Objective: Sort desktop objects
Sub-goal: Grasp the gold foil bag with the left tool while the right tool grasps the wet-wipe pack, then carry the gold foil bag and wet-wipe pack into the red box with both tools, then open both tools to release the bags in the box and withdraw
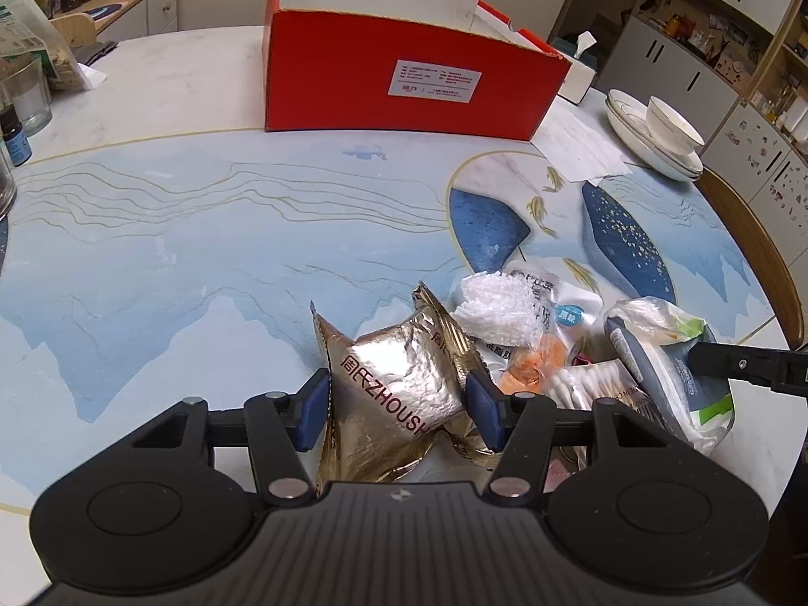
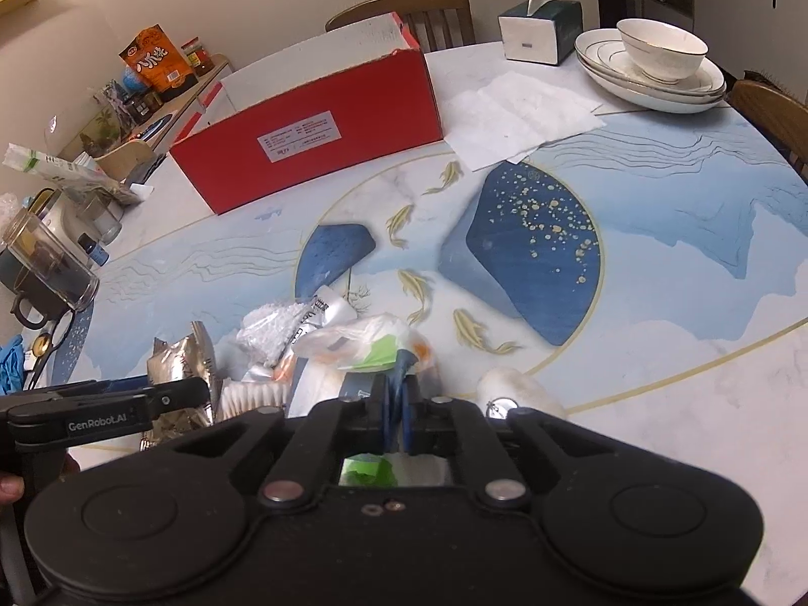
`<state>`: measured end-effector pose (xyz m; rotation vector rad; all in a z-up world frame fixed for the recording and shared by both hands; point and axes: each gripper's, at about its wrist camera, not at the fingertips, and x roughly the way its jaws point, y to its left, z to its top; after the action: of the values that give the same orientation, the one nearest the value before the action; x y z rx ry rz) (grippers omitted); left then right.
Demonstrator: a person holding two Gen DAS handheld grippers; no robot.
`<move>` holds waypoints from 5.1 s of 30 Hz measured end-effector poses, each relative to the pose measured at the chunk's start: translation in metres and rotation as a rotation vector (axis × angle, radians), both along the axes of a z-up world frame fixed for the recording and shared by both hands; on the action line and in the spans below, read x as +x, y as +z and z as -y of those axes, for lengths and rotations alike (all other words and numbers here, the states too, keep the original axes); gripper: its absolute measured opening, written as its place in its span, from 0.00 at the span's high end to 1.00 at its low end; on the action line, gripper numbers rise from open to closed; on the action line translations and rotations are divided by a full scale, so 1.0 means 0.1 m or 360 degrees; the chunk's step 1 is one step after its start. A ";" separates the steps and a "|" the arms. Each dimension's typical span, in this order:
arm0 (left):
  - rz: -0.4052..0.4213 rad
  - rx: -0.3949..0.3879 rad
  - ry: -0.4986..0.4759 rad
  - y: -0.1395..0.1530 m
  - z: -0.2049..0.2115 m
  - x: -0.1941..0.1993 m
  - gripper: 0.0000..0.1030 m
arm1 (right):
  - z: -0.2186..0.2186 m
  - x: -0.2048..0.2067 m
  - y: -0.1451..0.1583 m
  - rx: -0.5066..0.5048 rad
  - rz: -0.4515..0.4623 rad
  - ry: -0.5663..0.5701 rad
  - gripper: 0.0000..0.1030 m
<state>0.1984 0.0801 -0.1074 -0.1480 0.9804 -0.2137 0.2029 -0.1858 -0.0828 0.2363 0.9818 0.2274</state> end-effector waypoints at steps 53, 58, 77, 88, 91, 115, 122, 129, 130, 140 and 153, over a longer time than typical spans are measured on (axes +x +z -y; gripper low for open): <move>0.0303 0.0249 -0.0453 1.14 -0.22 2.61 0.45 | -0.68 2.59 1.09 -0.0129 0.0440 0.0107 0.99; 0.0253 0.0321 -0.0498 0.95 -0.13 2.87 0.45 | -0.80 2.84 0.90 -0.0178 0.0422 0.0140 0.99; -0.0054 0.0507 -0.0691 0.28 0.18 3.42 0.45 | -0.96 3.19 0.07 -0.0344 0.0173 0.0195 0.99; -0.0202 0.0535 -0.0704 0.13 0.22 3.50 0.45 | -1.05 3.19 -0.12 -0.0395 0.0072 0.0250 0.96; -0.0190 0.0522 -0.0681 0.15 0.19 3.49 0.44 | -1.05 3.17 -0.10 -0.0404 0.0082 0.0256 0.85; 0.0141 0.0382 -0.0575 0.93 0.19 2.93 0.31 | -0.74 2.62 0.55 -0.0235 0.0226 0.0257 0.56; 0.0237 0.0363 -0.0518 1.22 0.20 2.54 0.31 | -0.62 2.29 0.80 -0.0204 0.0291 0.0278 0.54; 0.0313 0.0382 -0.0457 1.44 0.23 2.08 0.31 | -0.47 1.98 0.97 -0.0162 0.0341 0.0315 0.51; 0.0319 0.0385 -0.0445 1.46 0.24 2.02 0.31 | -0.45 1.93 0.99 -0.0159 0.0352 0.0323 0.50; 0.0369 0.0377 -0.0389 1.61 0.39 1.39 0.31 | -0.26 1.42 1.14 -0.0099 0.0419 0.0401 0.44; 0.0422 0.0338 -0.0307 1.67 0.51 0.69 0.31 | 0.07 0.81 1.19 -0.0068 0.0469 0.0444 0.36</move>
<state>0.2672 0.0286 0.0595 0.1669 0.7470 -0.2960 0.2843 -0.1929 0.0361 0.0232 0.7229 0.4821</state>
